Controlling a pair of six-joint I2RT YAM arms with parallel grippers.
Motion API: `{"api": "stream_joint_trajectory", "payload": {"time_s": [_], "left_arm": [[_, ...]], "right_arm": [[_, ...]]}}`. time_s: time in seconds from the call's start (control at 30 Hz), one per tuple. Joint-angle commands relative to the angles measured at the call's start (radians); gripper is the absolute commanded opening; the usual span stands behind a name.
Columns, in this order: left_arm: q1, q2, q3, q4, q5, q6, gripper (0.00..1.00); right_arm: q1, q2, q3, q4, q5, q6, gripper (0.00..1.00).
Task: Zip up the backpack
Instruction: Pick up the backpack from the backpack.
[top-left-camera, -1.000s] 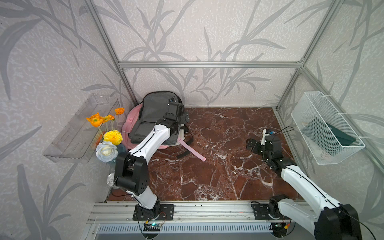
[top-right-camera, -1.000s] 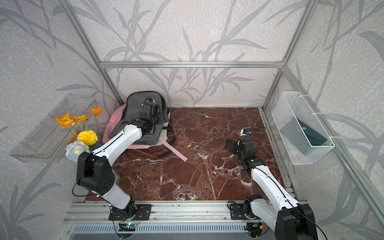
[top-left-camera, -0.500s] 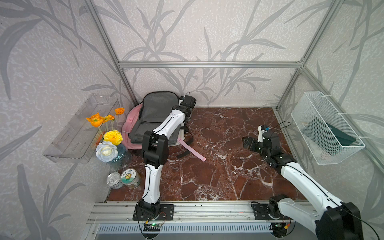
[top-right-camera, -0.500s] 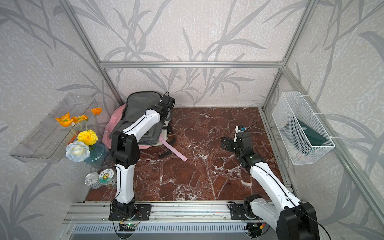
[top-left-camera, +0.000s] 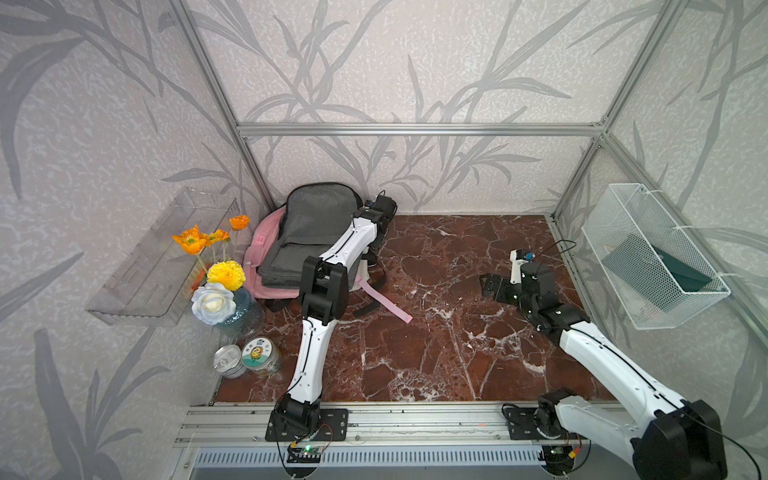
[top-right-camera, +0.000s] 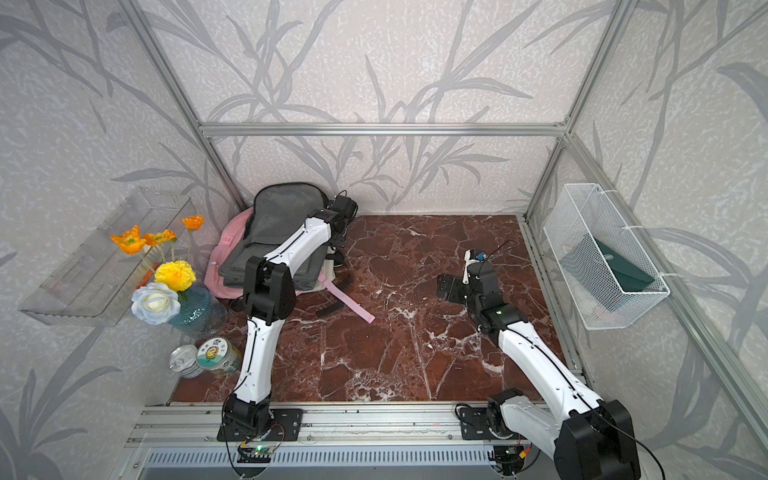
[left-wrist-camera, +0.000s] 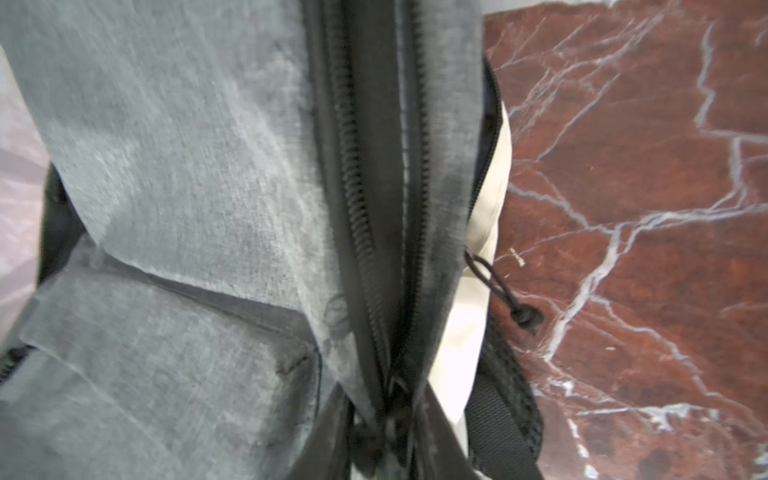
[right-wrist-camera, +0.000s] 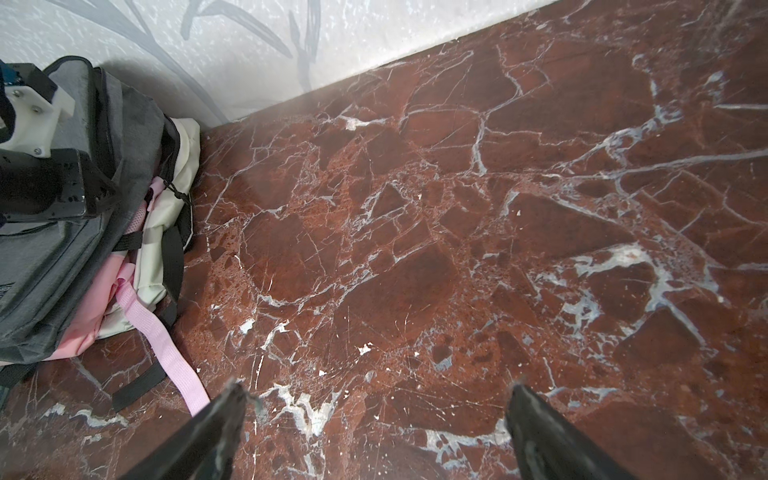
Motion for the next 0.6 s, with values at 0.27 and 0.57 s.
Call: {"api": "stream_joint_trajectory", "payload": {"time_s": [0.27, 0.57], "left_arm": [[-0.143, -0.04, 0.131, -0.008, -0.038, 0.19, 0.0], [-0.377, -0.136, 0.079, 0.206, 0.037, 0.351, 0.0]], "right_arm": [[0.01, -0.013, 0.018, -0.031, 0.019, -0.005, 0.97], [0.01, -0.109, -0.002, -0.103, 0.197, 0.036, 0.96]]}}
